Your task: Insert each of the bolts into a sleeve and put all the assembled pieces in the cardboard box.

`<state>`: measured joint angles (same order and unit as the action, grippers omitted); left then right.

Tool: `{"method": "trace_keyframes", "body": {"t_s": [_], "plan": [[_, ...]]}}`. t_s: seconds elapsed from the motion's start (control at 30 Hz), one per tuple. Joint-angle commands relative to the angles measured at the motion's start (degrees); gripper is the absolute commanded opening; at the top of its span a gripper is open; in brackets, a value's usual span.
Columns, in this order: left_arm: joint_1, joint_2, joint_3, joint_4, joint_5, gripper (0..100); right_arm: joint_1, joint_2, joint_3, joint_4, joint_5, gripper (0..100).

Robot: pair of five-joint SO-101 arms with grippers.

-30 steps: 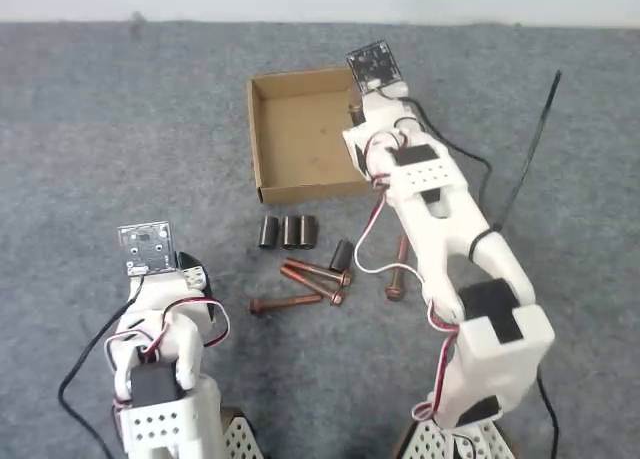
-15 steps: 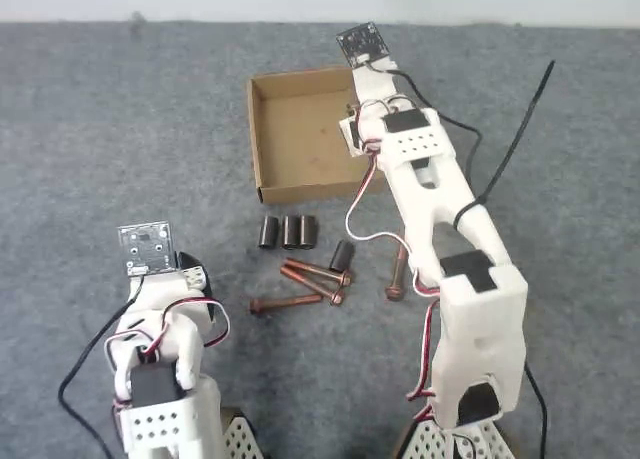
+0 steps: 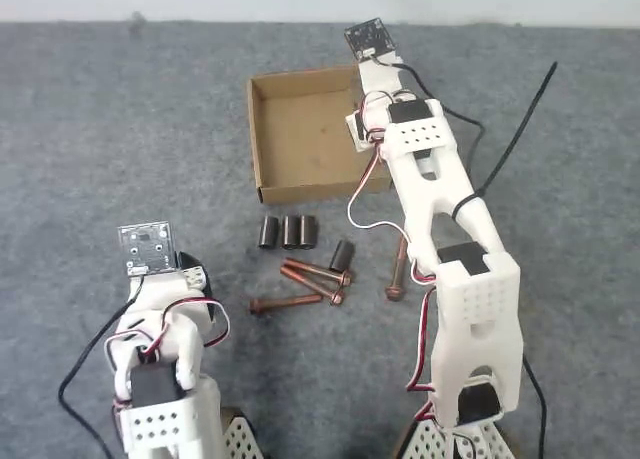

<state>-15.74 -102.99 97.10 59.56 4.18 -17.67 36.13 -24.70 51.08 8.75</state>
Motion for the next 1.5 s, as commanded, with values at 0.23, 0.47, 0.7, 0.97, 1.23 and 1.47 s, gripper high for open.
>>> {"method": "trace_keyframes", "body": {"t_s": [0.23,0.47,0.7,0.97,1.23,1.47], "plan": [[-0.26,-0.35,-0.48,0.18,-0.70,1,0.31,-2.42,-4.22,3.74,1.49,7.6],[-0.26,-0.35,-0.48,0.18,-0.70,1,0.66,-2.95,-4.22,4.09,1.41,4.0],[-0.26,-0.35,-0.48,0.18,-0.70,1,0.22,-11.47,-4.22,14.55,-0.79,3.8],[-0.26,-0.35,-0.48,0.18,-0.70,1,-0.48,-20.00,-4.22,33.63,-14.51,3.8],[-0.26,-0.35,-0.48,0.18,-0.70,1,-4.00,-23.69,-4.22,50.15,-27.52,3.8],[-0.26,-0.35,-0.48,0.18,-0.70,1,-8.57,-27.65,4.04,51.65,-32.00,3.8]]}}
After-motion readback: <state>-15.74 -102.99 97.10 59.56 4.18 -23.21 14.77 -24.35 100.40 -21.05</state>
